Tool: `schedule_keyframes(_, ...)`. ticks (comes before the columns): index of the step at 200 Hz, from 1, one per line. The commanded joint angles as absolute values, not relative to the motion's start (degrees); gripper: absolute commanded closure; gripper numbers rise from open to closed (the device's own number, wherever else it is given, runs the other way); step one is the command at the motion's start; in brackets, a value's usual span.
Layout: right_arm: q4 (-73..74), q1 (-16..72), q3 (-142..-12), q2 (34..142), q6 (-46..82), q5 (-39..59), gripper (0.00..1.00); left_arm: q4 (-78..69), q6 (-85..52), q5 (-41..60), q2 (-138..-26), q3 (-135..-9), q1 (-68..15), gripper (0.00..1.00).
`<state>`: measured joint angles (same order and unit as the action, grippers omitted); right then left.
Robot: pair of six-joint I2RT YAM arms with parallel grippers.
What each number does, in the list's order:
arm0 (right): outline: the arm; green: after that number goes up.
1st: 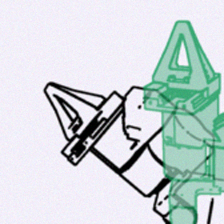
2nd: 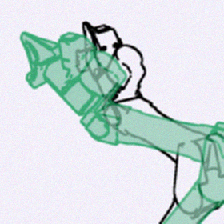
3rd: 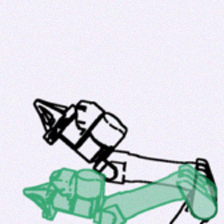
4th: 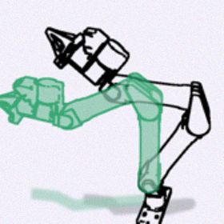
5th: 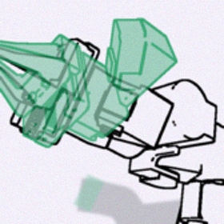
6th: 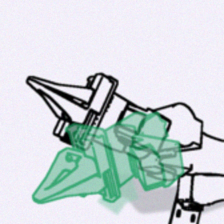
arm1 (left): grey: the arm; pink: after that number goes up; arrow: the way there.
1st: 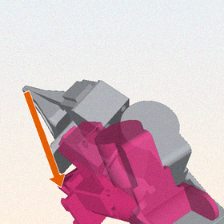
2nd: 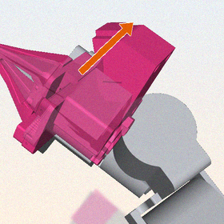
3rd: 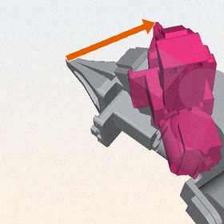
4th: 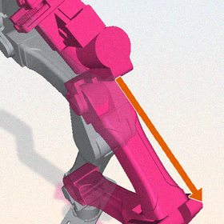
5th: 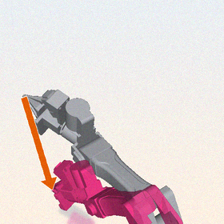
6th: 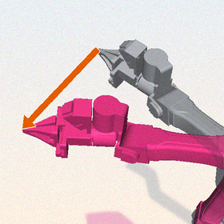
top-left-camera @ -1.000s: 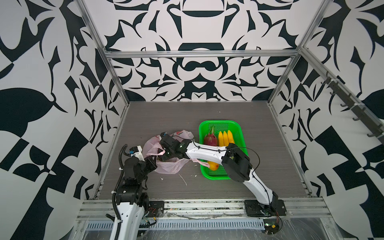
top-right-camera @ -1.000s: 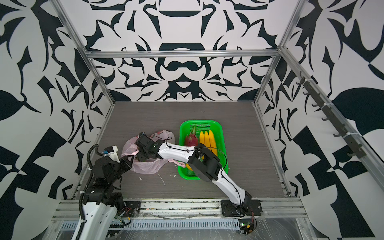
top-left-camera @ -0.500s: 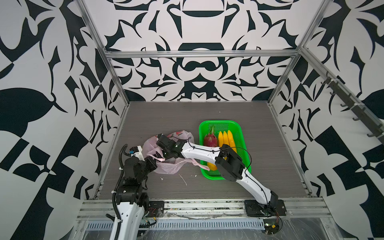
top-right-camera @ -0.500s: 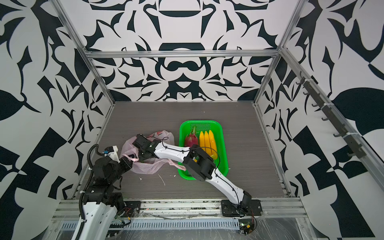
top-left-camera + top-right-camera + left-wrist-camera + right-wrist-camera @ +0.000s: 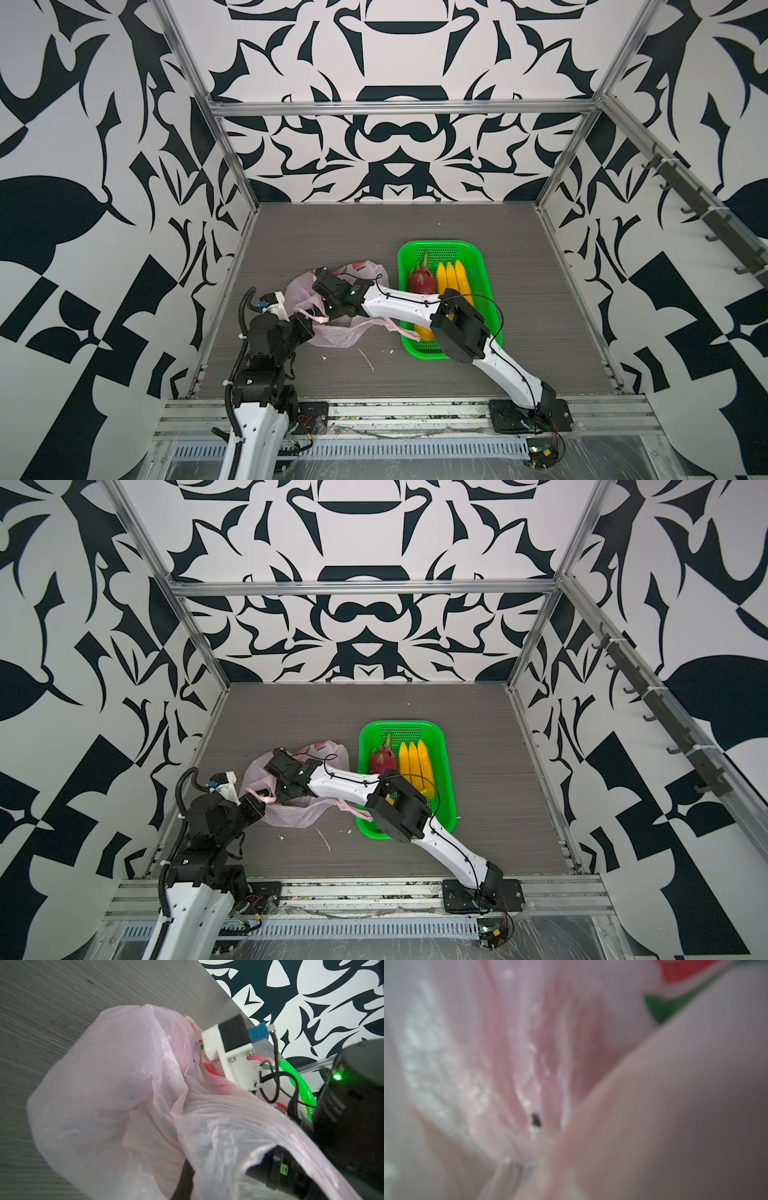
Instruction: Untie the knot of the plastic bag and take out the fruit
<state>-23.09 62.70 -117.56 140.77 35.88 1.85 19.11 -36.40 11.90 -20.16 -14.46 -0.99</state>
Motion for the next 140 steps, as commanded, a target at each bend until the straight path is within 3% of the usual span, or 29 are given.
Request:
schedule_keyframes(1,-23.54,62.06,-114.93,136.36,35.95,0.35,0.95,18.74,-36.19,11.69,-21.07,-14.14,-0.88,1.00)
schedule_keyframes(29,-22.51,61.63,-112.19,133.10,35.85,0.35,1.00,19.05,-36.30,10.23,-21.83,-14.40,-0.88,1.00)
schedule_keyframes(140,-24.71,60.90,-107.74,125.39,33.41,-0.09,1.00,16.87,-36.84,5.40,-26.03,-15.19,-0.88,1.00)
